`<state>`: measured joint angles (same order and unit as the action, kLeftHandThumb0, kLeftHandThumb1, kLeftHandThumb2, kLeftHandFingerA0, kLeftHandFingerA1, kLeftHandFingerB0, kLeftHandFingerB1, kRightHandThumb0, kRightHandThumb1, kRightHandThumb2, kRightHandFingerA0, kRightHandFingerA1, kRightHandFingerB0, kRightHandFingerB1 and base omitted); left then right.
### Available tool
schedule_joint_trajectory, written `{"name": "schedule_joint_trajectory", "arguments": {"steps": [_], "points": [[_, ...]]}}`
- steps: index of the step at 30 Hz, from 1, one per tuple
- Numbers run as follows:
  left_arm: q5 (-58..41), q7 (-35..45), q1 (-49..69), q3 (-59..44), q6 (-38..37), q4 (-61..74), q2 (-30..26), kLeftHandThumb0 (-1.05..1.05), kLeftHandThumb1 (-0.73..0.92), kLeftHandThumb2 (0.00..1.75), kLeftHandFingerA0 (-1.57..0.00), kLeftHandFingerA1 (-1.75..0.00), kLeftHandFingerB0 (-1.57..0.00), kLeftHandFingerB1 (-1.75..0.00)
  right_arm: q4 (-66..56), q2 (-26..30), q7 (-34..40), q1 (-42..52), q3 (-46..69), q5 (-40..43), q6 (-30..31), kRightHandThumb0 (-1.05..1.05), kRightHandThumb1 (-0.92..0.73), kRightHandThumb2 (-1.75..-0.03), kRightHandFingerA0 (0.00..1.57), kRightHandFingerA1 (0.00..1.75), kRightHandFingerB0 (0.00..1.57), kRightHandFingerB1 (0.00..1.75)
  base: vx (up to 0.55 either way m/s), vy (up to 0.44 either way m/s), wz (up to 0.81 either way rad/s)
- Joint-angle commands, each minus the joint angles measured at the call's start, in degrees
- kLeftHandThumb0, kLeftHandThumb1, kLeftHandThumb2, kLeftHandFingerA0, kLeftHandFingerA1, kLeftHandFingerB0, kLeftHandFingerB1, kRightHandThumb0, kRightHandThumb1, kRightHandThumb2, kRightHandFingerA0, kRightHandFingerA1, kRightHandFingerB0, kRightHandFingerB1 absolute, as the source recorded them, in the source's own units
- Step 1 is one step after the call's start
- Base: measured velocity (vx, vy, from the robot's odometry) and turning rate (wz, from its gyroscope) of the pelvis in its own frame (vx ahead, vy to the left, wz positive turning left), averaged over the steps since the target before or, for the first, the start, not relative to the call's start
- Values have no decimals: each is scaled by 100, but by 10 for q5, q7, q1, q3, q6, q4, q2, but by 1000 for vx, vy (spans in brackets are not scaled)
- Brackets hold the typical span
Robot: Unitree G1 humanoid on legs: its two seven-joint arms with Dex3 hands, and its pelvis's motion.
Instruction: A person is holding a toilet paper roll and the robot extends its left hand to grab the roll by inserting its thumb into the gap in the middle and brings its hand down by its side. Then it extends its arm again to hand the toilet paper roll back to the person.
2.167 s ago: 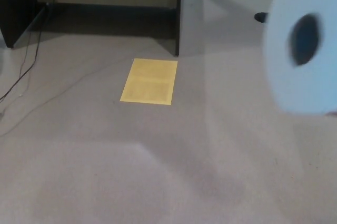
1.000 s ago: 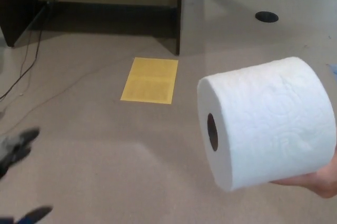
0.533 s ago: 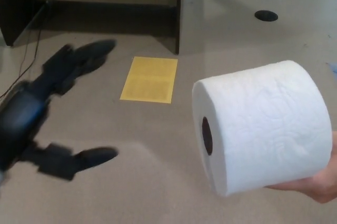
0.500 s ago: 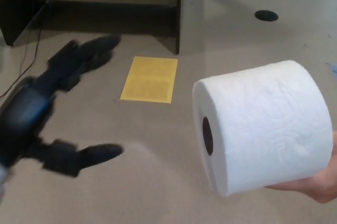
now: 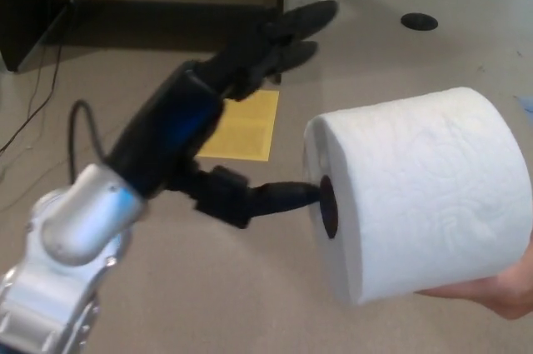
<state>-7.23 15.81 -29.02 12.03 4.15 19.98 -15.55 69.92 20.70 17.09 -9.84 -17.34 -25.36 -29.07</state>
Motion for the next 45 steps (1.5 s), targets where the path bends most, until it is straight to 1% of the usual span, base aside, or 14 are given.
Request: {"name": "schedule_joint_trajectory", "arguments": {"steps": [1, 3, 4, 6, 7, 10, 11, 20, 25, 26, 38, 40, 41, 45], "points": [[15, -1, -12, 12, 47, -15, 26, -52, 36, 69, -8, -41, -2, -23, 6, 3, 4, 1, 3, -1, 2, -39, -69, -60, 53, 46, 34, 33, 0, 0, 0], [22, -3, -16, 18, 48, -19, 38, -50, 34, 71, -7, -42, 0, -26, 6, 4, 7, 0, 1, -4, 3, -47, -56, -85, 47, 57, 28, 46, 0, 0, 0], [27, -3, -17, 21, 49, -21, 41, -55, 38, 57, -12, -34, -8, -22, 6, 4, 11, -1, 0, -6, 4, -40, -68, -60, 55, 47, 35, 34, 0, 0, 0], [40, -5, -14, 30, 57, -16, 45, -30, 20, 80, 0, -48, 0, -49, 5, 5, 6, -2, 1, -4, 2, -47, -57, -84, 47, 57, 29, 47, 0, 0, 0], [41, -4, -12, 31, 60, -15, 48, -30, 20, 80, 0, -48, 0, -49, 5, 5, 8, -3, 0, -6, 2, -40, -69, -60, 54, 46, 35, 34, 0, 0, 0], [46, -3, -11, 31, 70, -10, 49, -55, 37, 68, -12, -40, -7, -22, 4, 5, 7, -4, 0, -6, 1, -48, -57, -85, 47, 57, 28, 47, 0, 0, 0], [49, -2, -9, 32, 74, -8, 49, -55, 37, 68, -11, -40, -7, -22, 3, 5, 6, -4, 0, -6, 1, -41, -69, -60, 52, 48, 35, 34, 0, 0, 0], [54, 5, -15, 31, 62, -24, 59, -54, 37, 66, -10, -38, -6, -20, 6, 5, 6, -6, 2, -5, 2, -41, -69, -60, 52, 45, 36, 35, 0, 0, 0], [64, 0, -24, 42, 66, -18, 78, -54, 37, 66, -13, -39, -6, -23, 5, 4, 6, -6, 0, -6, 5, -48, -57, -84, 46, 56, 32, 47, 0, 0, 0], [67, -2, -27, 45, 70, -18, 82, -29, 22, 81, 0, -47, 0, -49, 4, 4, 7, -6, 0, -7, 6, -48, -57, -84, 46, 56, 32, 48, 0, 0, 0], [105, -11, -72, 77, 60, -37, 132, -27, 23, 81, -1, -48, 0, -48, 0, 3, 0, -15, -5, -11, 10, -43, -69, -61, 52, 46, 36, 35, 0, 0, 0], [110, -17, -75, 82, 42, -54, 146, -41, 44, 63, -36, -45, -16, -34, 1, 2, -3, -17, -4, -10, 12, -43, -69, -60, 51, 45, 36, 35, 0, 0, 0], [106, -13, -77, 83, 43, -55, 148, -19, 72, 61, -87, -51, -46, -35, 1, 1, -2, -17, -4, -11, 11, -42, -70, -61, 54, 46, 37, 36, 0, 0, 0], [106, -15, -73, 84, 0, -81, 162, -8, 80, 66, -120, -73, -94, -61, 5, 2, -2, -21, -2, -12, 8, -48, -57, -86, 52, 59, 32, 48, 0, 0, 0]]}}
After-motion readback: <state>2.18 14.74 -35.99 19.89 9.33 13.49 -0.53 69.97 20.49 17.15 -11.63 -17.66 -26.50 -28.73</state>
